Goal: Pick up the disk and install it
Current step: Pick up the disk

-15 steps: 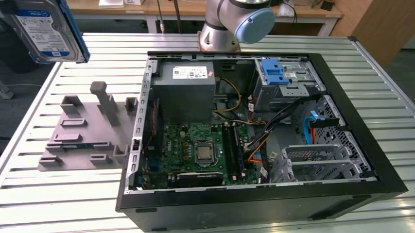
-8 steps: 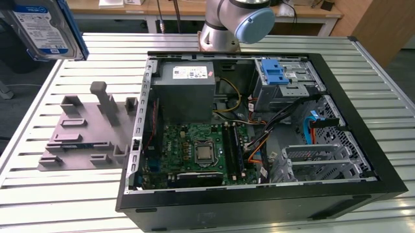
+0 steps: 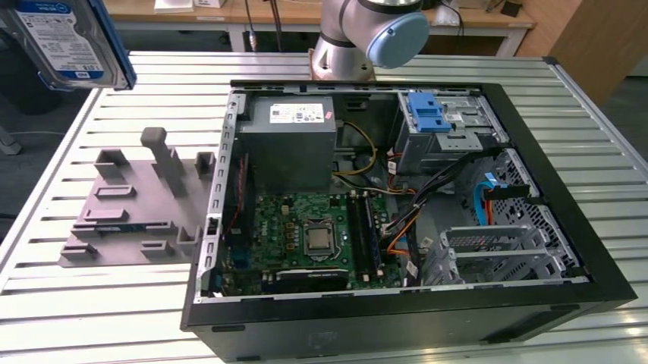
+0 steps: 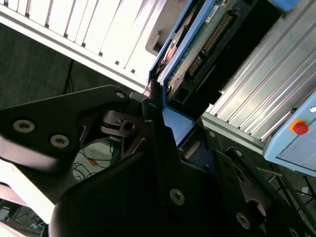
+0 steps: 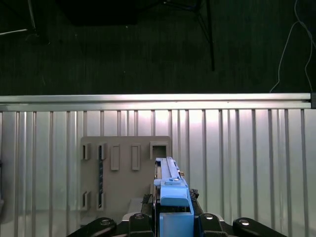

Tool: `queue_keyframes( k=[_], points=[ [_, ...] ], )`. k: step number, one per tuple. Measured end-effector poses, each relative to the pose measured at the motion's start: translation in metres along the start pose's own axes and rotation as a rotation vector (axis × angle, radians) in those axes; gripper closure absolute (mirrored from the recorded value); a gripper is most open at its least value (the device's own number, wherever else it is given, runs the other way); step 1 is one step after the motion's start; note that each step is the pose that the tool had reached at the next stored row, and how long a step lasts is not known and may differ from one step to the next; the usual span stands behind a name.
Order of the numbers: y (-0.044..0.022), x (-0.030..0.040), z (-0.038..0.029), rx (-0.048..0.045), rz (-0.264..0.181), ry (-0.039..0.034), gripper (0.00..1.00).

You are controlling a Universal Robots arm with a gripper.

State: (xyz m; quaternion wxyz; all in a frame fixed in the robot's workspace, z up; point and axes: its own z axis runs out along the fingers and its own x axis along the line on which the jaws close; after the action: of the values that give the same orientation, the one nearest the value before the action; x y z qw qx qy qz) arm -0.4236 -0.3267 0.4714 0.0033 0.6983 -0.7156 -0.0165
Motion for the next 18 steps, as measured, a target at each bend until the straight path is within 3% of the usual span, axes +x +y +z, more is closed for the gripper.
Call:
queue_keyframes(
  k=[18],
  points=[
    [0.0004,-0.0003,-0.0151,0.0,0.0,0.0,0.64]
  ],
)
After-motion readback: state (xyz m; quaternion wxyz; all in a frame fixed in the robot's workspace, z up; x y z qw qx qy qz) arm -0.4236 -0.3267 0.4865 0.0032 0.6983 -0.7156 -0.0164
